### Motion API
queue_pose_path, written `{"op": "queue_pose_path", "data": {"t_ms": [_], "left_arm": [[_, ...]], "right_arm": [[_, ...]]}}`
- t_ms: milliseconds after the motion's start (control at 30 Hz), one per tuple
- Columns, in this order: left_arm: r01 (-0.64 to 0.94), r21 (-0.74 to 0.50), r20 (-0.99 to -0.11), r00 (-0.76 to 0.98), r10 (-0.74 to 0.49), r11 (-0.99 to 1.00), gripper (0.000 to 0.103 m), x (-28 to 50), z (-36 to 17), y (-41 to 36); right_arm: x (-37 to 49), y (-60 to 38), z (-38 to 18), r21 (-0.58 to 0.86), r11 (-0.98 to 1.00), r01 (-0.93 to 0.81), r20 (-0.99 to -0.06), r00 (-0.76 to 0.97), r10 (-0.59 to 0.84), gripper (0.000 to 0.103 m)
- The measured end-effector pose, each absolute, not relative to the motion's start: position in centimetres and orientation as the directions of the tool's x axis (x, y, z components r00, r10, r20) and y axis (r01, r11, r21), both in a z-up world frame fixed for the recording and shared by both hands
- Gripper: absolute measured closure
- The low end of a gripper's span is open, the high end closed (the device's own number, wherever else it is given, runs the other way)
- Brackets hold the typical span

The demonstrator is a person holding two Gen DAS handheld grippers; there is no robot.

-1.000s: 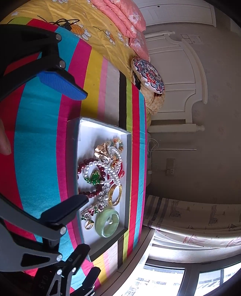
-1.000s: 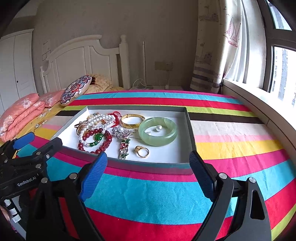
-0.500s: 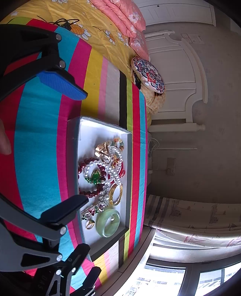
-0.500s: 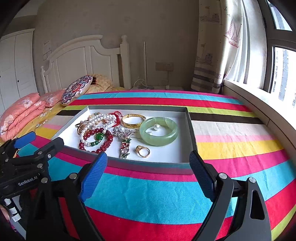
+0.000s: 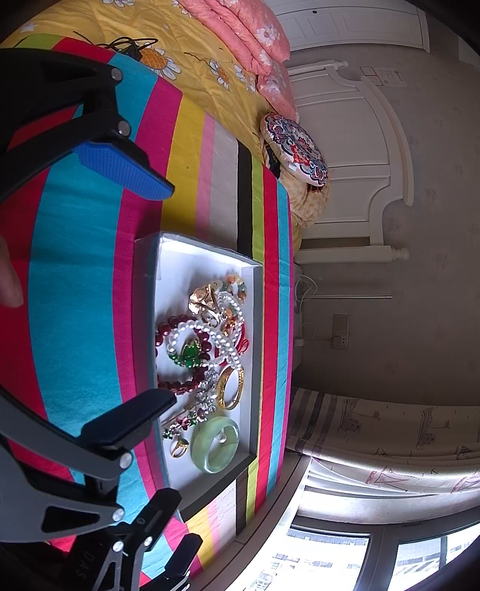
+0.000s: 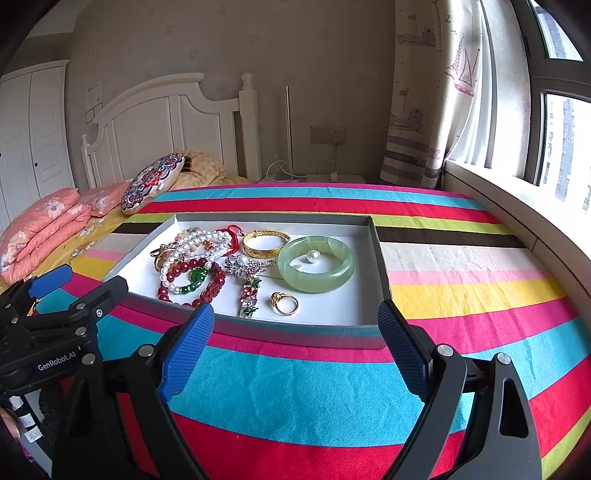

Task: Organize jewelry

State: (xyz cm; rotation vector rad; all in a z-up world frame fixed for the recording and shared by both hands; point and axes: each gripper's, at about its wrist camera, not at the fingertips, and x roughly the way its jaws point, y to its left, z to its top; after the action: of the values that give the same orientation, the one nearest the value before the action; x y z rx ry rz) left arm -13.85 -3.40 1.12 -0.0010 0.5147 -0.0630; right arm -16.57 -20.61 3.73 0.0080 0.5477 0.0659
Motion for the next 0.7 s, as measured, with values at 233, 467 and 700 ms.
{"op": "queue_pose_path", "data": {"t_ms": [233, 467, 700], "left_arm": [[0.059, -0.017, -0.491, 0.869, -0.059, 0.998, 0.002, -13.83, 1.07, -3.40], [0.067, -0.010, -0.483, 0.873, -0.064, 0.998, 0.002, -14.03, 1.16, -3.46], [0.052, 0.023, -0.470, 0.882, -0.035, 0.998, 0.002, -14.37, 1.27, -3.75]], "right_arm": [[-16.61, -20.58, 3.74, 0.026, 0.998, -0.060, -0.520, 0.852, 0.065, 0.017], [-16.62, -20.63, 3.75, 0.025, 0.998, -0.060, -0.520, 0.852, 0.064, 0.017], [-16.64, -20.61, 3.75, 0.024, 0.998, -0.061, -0.519, 0.852, 0.064, 0.017]]}}
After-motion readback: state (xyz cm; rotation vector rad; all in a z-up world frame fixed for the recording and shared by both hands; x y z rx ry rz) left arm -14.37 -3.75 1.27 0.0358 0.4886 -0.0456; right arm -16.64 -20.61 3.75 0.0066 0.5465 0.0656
